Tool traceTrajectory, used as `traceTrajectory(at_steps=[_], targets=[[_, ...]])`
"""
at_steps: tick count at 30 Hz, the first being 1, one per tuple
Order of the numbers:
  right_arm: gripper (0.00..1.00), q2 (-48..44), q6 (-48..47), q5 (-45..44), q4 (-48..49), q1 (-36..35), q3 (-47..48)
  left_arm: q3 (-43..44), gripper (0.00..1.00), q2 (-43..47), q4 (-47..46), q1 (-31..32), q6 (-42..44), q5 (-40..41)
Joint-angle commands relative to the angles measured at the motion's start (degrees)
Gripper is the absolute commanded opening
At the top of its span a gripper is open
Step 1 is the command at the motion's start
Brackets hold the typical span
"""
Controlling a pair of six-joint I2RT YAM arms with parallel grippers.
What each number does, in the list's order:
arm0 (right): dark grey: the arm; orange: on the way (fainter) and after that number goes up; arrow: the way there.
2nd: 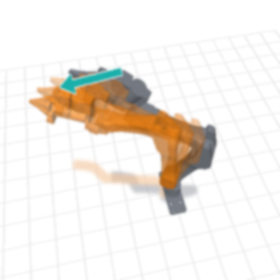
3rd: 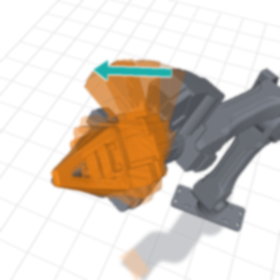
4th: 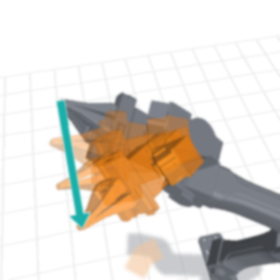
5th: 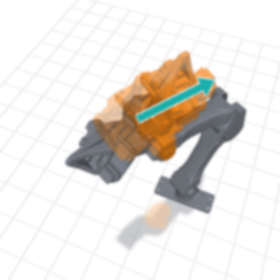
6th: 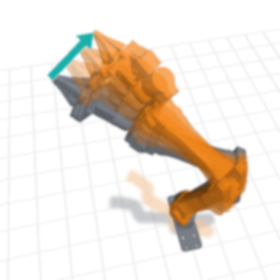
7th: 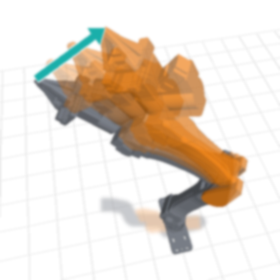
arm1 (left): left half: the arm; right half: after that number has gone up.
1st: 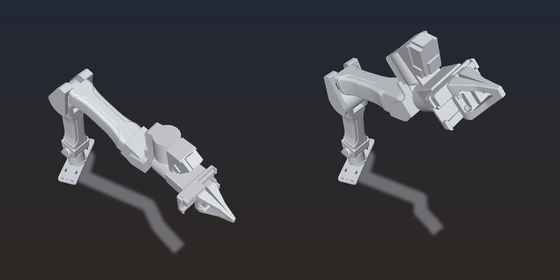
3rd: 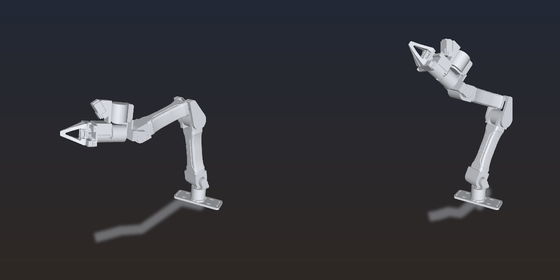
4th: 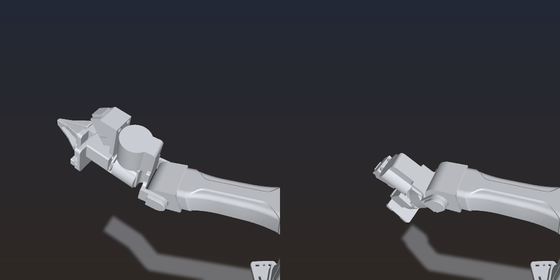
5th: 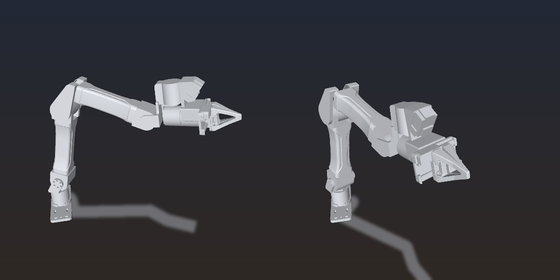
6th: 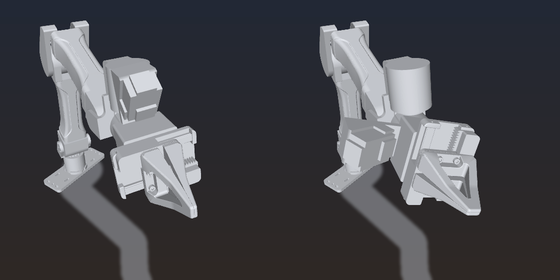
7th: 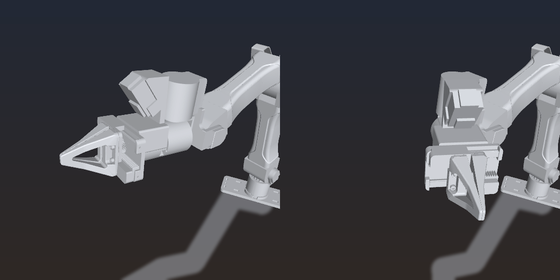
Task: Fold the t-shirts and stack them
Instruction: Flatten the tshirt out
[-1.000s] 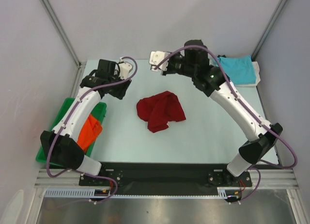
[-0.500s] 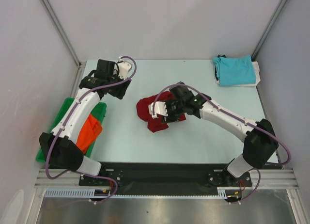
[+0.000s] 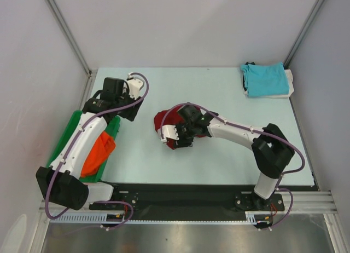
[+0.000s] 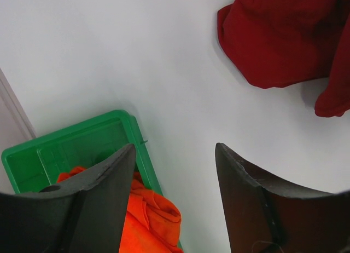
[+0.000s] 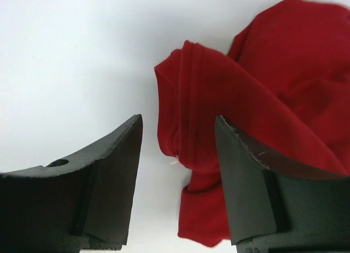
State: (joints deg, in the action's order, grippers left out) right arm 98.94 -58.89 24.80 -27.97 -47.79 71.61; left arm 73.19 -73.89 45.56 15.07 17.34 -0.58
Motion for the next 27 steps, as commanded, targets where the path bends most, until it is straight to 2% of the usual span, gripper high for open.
traceTrajectory(at_steps=[1,8,15,23,26,27], targets=[[0.60,2.48,-1.75,-1.15,1.69,-0.02,3.00,-0.68,0.66,1.73,-1.26,-0.66,-1.52,0.05],[0.59,4.51,-2.36,-4.75,6.34,0.07,1.86,-0.59,0.66,1.29,-1.53,-1.88,-2.05,-0.56],[0.40,6.35,-3.68,-9.23,9.77,0.07,0.63,1.60,0.66,-0.99,-1.26,-2.50,-2.49,-0.65],[0.36,6.88,-4.65,-7.92,6.17,0.77,1.07,5.47,0.66,-4.94,-0.47,-2.77,-2.49,-0.65],[0.22,7.24,-4.83,-8.71,5.38,0.77,1.07,6.61,0.66,-6.09,-0.47,-2.77,-2.49,-0.65],[0.13,7.15,-4.74,-9.06,5.20,0.86,1.25,7.05,0.66,-6.27,-0.47,-2.77,-2.49,-0.65]])
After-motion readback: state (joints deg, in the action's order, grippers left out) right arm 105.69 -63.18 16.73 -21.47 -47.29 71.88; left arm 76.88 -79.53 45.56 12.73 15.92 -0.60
